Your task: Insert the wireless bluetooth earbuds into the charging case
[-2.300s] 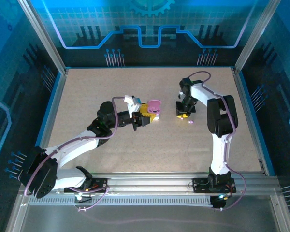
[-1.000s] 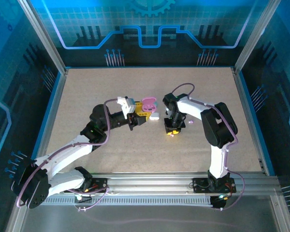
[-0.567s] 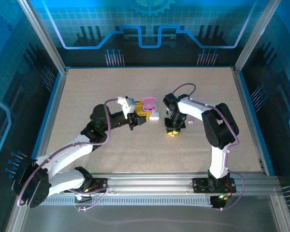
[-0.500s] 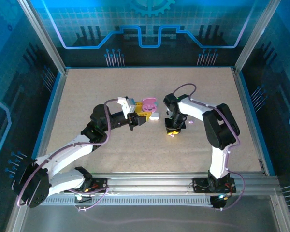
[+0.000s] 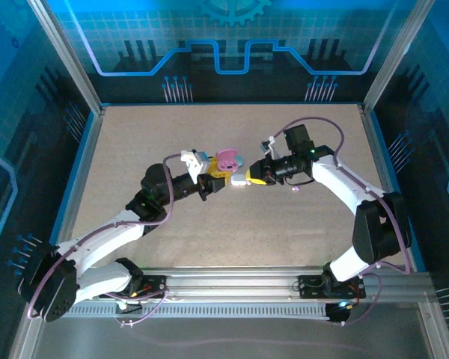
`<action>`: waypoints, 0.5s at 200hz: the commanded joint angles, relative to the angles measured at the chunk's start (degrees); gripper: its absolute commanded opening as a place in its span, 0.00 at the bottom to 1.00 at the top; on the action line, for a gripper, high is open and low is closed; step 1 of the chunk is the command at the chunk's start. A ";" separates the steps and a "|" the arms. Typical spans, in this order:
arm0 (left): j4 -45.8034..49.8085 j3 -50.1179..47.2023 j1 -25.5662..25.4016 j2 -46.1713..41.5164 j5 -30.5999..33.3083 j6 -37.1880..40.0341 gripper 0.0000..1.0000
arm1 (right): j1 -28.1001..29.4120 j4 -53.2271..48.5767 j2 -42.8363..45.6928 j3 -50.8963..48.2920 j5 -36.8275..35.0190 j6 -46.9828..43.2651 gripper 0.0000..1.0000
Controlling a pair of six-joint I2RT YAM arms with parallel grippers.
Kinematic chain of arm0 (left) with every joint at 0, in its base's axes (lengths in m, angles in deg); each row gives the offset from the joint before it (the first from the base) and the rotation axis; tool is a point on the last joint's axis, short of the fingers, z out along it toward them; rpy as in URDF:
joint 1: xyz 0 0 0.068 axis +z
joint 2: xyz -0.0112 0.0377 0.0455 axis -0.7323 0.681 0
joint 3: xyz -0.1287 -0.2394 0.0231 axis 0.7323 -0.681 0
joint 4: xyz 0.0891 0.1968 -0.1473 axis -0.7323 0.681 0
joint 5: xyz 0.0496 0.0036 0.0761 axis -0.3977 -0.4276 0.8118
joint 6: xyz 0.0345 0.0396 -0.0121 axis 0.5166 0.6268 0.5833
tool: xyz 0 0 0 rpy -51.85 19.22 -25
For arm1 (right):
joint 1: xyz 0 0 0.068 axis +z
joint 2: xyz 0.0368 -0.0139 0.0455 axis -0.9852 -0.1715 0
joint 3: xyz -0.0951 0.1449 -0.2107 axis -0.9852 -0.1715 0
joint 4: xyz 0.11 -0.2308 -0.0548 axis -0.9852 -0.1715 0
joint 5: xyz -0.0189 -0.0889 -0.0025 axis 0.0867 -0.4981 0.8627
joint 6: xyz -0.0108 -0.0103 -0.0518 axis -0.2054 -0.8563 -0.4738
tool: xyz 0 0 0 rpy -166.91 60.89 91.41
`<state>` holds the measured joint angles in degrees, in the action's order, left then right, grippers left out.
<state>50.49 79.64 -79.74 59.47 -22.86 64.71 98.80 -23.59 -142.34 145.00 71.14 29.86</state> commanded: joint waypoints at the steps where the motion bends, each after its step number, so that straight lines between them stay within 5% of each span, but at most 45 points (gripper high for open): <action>1: -0.76 -1.20 0.70 -1.45 2.96 1.71 0.32 | -0.22 7.79 -0.44 0.49 19.33 3.38 0.20; 45: -0.88 -2.19 1.31 -2.37 4.56 1.99 0.33 | -0.21 1.09 -2.21 6.09 27.60 -1.77 0.20; 100: -1.33 -2.23 1.44 -1.28 2.78 3.06 0.33 | -0.13 -1.46 -1.22 8.49 28.07 -1.46 0.20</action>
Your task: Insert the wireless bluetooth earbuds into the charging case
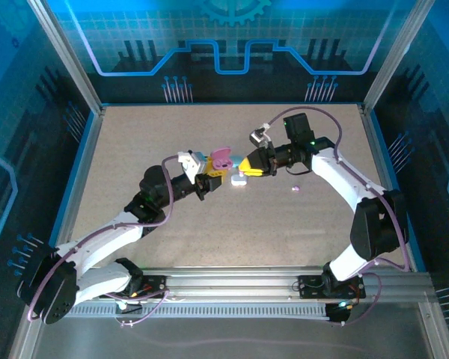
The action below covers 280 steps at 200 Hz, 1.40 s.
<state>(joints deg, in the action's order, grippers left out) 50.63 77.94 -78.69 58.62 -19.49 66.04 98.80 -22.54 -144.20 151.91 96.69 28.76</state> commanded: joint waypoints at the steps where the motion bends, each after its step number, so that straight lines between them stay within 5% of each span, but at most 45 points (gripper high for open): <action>1: -1.45 -0.52 0.40 -0.39 -0.64 1.73 0.33 | -0.13 -2.49 0.69 1.60 2.42 -0.27 0.20; 136: -2.78 1.59 -2.10 4.33 -3.99 1.76 0.33 | -0.35 11.02 10.08 -4.32 -7.56 17.66 0.20; 280: -10.49 4.44 -7.45 10.23 -3.05 2.16 0.33 | 1.16 7.74 16.15 -5.07 -19.11 14.34 0.21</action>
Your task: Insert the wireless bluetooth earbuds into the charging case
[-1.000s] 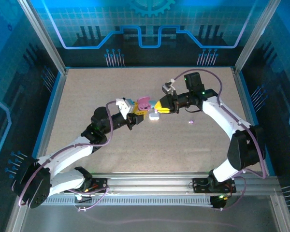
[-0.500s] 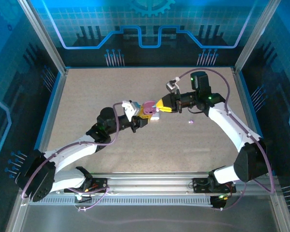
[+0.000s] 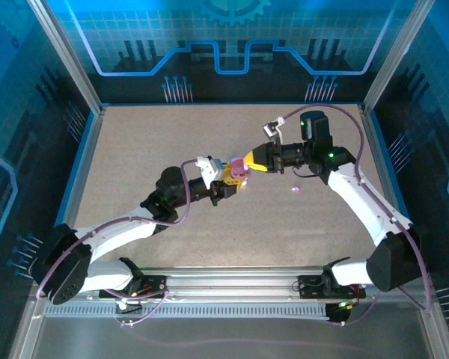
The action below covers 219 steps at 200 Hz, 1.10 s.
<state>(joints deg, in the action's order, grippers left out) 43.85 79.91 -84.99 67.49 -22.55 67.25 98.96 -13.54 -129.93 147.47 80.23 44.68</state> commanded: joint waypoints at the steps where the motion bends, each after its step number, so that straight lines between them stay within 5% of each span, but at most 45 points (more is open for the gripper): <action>1: -3.72 2.50 -1.18 1.38 0.05 0.97 0.33 | 1.06 -1.28 1.86 -0.64 -2.70 -1.59 0.21; 219: -10.38 3.72 -3.22 4.61 3.68 -1.80 0.33 | 5.67 -6.95 2.90 0.80 -14.22 -7.13 0.21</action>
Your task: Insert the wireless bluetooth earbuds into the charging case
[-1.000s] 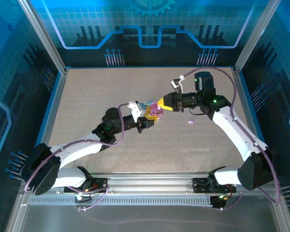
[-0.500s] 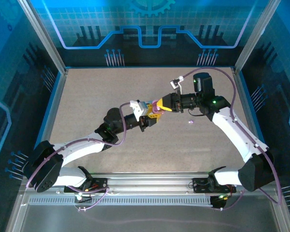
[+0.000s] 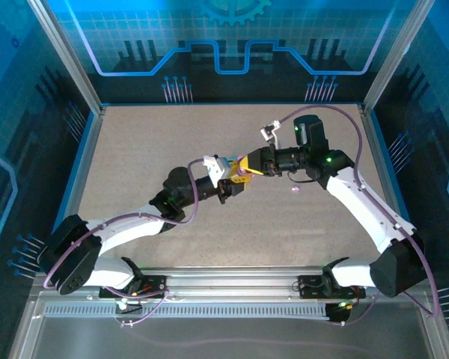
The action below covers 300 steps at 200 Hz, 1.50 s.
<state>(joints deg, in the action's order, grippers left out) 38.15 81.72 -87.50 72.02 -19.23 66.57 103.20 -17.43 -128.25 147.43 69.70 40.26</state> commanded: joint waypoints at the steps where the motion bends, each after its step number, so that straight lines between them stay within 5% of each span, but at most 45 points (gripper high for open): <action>1: -4.73 1.88 -0.71 0.07 0.36 -1.14 0.33 | 1.43 -3.06 1.22 0.84 -3.68 -2.71 0.21; 125: -5.31 2.28 -0.73 -0.18 -0.16 -1.95 0.33 | 3.43 -13.83 1.34 4.41 -16.05 -9.92 0.28; 300: -6.48 2.36 -0.89 0.75 -0.49 -3.85 0.33 | 5.58 -7.77 0.90 3.62 -14.74 -5.89 0.25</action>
<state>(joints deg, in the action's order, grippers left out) 37.12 81.72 -87.81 72.93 -19.05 63.97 107.20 -25.38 -127.24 151.25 55.47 33.51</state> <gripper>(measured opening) 0.353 0.250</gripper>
